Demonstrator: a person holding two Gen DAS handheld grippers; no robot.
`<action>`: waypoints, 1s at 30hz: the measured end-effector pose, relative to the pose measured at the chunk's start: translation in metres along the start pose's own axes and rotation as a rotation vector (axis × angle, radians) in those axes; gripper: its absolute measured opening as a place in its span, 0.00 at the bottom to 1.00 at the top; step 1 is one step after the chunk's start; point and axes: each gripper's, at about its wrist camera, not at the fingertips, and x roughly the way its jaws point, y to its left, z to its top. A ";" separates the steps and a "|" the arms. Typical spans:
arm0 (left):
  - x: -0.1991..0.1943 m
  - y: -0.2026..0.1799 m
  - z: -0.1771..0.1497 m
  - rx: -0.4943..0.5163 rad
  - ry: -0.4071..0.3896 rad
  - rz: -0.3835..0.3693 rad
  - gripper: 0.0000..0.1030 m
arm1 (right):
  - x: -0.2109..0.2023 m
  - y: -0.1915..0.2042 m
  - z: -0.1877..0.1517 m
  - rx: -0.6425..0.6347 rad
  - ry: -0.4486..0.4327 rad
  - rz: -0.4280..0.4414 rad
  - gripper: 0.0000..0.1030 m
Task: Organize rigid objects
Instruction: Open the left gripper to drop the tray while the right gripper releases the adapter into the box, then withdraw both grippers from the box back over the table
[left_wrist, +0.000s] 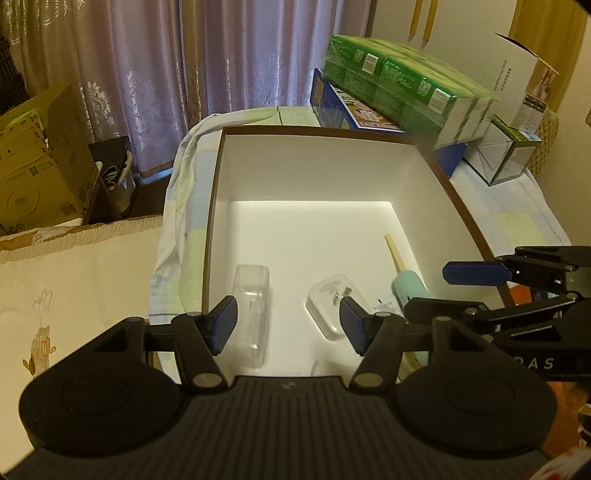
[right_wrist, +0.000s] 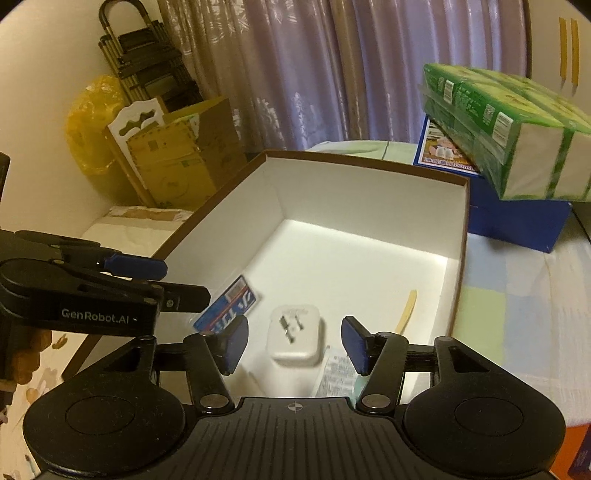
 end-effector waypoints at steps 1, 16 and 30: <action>-0.003 -0.001 -0.002 -0.004 0.001 -0.002 0.56 | -0.003 0.001 -0.003 0.001 -0.002 0.001 0.52; -0.055 -0.054 -0.037 -0.018 -0.035 -0.074 0.56 | -0.075 0.001 -0.036 0.040 -0.067 0.036 0.53; -0.070 -0.134 -0.070 0.030 -0.022 -0.181 0.56 | -0.145 -0.038 -0.084 0.130 -0.095 -0.016 0.54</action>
